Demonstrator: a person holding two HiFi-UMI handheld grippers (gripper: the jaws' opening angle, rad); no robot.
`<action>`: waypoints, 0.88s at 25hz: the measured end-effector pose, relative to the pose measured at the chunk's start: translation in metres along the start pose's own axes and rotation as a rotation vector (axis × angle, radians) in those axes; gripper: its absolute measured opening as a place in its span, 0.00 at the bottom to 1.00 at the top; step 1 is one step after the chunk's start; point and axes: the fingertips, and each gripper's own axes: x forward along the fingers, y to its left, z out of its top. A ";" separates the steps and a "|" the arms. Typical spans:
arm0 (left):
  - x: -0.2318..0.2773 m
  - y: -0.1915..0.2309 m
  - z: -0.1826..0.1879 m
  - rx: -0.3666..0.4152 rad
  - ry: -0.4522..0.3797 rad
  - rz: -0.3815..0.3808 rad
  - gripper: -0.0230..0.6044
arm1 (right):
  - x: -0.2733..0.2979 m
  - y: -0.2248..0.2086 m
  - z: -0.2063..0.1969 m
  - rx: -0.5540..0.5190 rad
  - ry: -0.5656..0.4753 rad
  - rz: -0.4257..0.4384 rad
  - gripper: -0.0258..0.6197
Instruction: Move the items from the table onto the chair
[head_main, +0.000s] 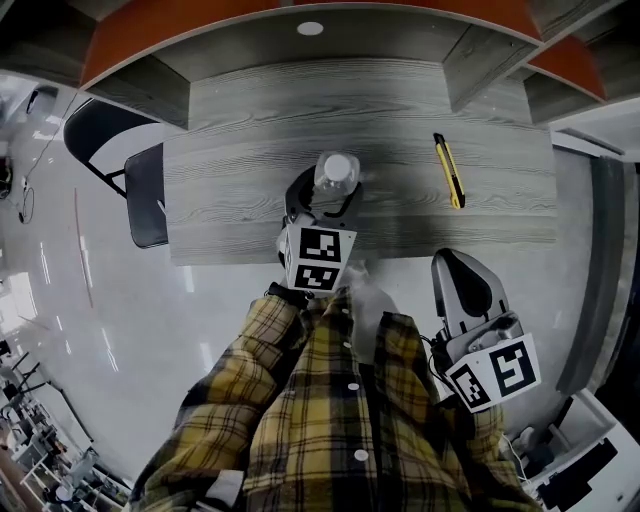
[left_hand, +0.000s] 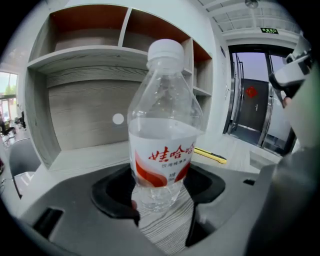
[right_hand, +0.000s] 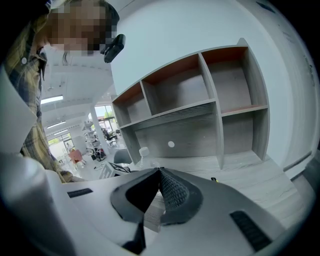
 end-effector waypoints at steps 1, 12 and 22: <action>-0.003 0.001 0.004 -0.004 -0.011 0.007 0.51 | 0.001 -0.002 0.001 -0.004 -0.004 0.010 0.07; -0.067 0.049 0.040 -0.170 -0.127 0.169 0.51 | 0.044 0.020 0.026 -0.119 -0.007 0.230 0.07; -0.173 0.163 0.018 -0.299 -0.181 0.441 0.51 | 0.141 0.147 0.040 -0.241 0.061 0.514 0.07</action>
